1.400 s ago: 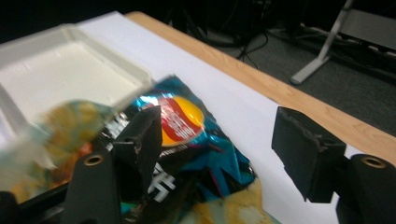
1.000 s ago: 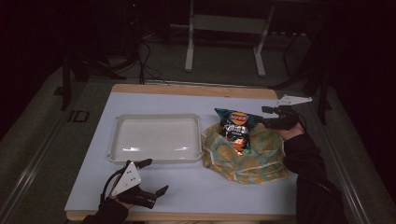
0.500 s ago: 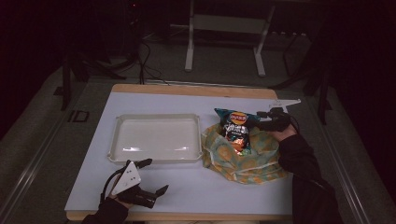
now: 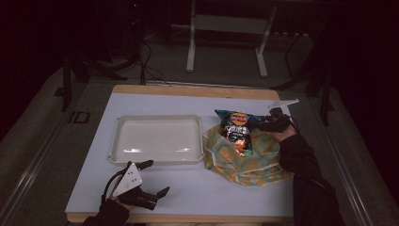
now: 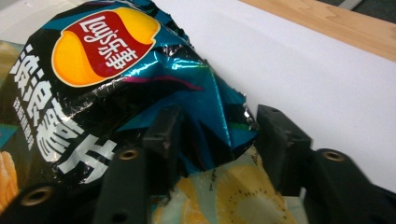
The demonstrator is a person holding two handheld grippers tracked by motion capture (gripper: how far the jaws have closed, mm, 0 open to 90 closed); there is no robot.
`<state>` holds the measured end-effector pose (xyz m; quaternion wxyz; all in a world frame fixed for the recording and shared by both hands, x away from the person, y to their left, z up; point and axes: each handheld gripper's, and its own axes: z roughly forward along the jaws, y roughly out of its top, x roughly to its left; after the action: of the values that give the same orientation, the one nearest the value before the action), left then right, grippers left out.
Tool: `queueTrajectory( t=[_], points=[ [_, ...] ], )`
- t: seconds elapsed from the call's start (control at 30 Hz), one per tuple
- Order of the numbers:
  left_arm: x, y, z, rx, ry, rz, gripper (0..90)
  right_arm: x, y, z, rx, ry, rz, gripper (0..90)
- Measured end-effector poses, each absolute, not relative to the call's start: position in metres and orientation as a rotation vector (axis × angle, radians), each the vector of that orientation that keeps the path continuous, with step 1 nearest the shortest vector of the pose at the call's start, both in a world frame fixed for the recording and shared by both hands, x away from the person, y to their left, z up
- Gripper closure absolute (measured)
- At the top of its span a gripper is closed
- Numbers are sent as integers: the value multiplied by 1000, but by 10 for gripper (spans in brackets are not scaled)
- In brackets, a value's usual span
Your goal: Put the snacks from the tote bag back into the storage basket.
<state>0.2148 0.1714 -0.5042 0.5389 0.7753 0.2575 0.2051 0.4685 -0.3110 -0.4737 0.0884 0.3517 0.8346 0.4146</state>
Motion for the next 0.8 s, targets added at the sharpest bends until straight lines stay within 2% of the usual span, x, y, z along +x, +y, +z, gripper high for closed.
queueTrajectory(
  t=[0.13, 0.27, 0.8],
  points=[
    [215, 171, -504, 1848, 611, 487, 3, 469, -307, -475, 1018, 2524, 1204, 673],
    [215, 171, -504, 1850, 608, 488, 3, 469, -303, -475, 1003, 2555, 1183, 888],
    [215, 171, -504, 1852, 609, 496, 3, 453, -300, -450, 930, 2514, 1210, 900]
  ],
)
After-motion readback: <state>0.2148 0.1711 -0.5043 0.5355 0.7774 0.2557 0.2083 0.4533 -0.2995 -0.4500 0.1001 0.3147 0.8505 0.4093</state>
